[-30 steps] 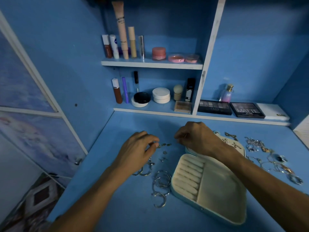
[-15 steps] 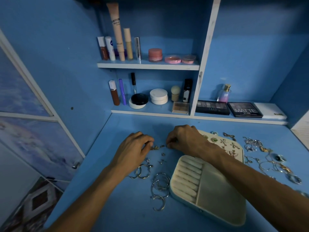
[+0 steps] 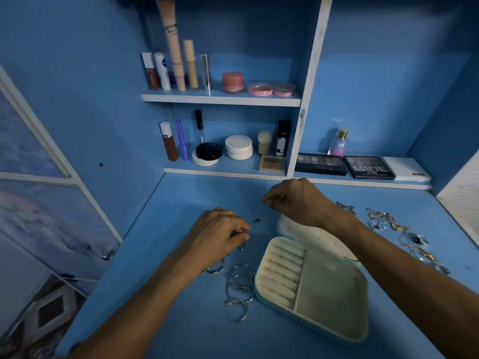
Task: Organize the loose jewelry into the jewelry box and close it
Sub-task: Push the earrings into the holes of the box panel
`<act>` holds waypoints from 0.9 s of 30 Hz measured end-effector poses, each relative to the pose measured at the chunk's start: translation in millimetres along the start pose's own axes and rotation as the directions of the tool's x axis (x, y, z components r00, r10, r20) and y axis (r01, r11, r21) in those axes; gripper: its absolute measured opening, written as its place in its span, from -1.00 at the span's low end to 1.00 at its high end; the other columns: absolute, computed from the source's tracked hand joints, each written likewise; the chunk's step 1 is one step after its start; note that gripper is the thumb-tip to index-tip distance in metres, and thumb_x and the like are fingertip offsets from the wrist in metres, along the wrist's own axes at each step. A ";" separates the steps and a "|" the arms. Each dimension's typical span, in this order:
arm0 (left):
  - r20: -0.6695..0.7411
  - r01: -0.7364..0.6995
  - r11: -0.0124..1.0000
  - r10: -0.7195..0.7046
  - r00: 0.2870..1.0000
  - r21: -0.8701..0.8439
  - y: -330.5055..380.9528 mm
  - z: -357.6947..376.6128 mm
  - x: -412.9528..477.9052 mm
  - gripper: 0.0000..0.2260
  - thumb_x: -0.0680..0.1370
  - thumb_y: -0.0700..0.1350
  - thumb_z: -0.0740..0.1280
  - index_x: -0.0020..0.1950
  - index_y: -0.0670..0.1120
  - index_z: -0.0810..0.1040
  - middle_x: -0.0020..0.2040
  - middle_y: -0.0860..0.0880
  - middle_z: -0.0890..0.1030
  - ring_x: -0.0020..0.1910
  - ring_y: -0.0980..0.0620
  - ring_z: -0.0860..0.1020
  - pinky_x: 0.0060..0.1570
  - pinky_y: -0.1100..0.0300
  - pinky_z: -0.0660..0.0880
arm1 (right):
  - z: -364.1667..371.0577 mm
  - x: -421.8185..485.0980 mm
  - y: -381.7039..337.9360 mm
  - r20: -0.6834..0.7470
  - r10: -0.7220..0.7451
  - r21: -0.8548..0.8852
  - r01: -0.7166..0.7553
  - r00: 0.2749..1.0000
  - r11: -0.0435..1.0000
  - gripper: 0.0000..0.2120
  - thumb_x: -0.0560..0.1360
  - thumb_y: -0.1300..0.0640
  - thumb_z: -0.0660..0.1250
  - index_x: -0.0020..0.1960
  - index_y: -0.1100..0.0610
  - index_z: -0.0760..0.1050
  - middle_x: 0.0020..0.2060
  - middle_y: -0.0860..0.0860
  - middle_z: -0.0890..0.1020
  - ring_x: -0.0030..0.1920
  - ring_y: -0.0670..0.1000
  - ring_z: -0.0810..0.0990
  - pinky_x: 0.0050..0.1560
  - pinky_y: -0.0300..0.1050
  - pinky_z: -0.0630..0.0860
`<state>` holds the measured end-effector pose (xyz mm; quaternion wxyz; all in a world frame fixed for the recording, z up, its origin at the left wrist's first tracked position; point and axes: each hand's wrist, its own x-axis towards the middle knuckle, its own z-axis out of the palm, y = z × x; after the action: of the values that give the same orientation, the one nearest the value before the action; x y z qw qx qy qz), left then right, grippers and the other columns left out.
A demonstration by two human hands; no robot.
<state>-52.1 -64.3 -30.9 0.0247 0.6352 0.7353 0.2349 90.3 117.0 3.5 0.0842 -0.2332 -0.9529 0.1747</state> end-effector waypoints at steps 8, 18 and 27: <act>-0.065 0.109 0.963 -0.128 0.990 -0.248 13.4 2.4 7.7 -0.96 0.60 -0.08 0.39 -0.01 -0.01 0.64 -0.11 0.13 0.66 -0.10 0.16 0.60 -0.06 0.26 0.50 | -26.6 -18.5 19.4 -0.110 0.047 0.169 -0.028 0.993 0.985 -0.86 0.57 0.14 0.37 0.02 0.03 0.71 -0.11 -0.17 0.70 -0.26 -0.29 0.60 -0.19 -0.44 0.46; 0.236 0.320 0.247 -0.315 0.919 -0.915 53.2 2.1 32.5 -0.88 0.61 -0.23 0.34 0.10 -0.19 0.62 -0.05 -0.13 0.72 -0.23 0.12 0.55 -0.20 0.26 0.54 | -34.3 -48.8 52.8 -0.198 0.161 0.273 -0.104 0.967 0.956 -0.87 0.57 0.11 0.38 0.06 0.02 0.70 -0.08 -0.13 0.72 -0.12 -0.25 0.63 -0.09 -0.42 0.49; 0.444 0.398 -0.201 -0.308 0.842 -0.895 71.4 5.1 49.6 -0.75 0.39 -0.25 0.42 0.05 -0.24 0.66 -0.04 -0.16 0.72 -0.18 0.09 0.69 -0.18 0.27 0.63 | -36.3 -66.7 72.3 -0.207 0.240 0.323 -0.165 0.949 0.932 -0.87 0.55 0.17 0.38 0.00 0.04 0.70 -0.19 -0.18 0.69 -0.24 -0.38 0.59 -0.20 -0.53 0.45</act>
<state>6.0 -9.9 4.5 0.5635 0.1848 0.4712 0.6529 187.6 156.1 4.9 0.2160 -0.3347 -0.8681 0.2962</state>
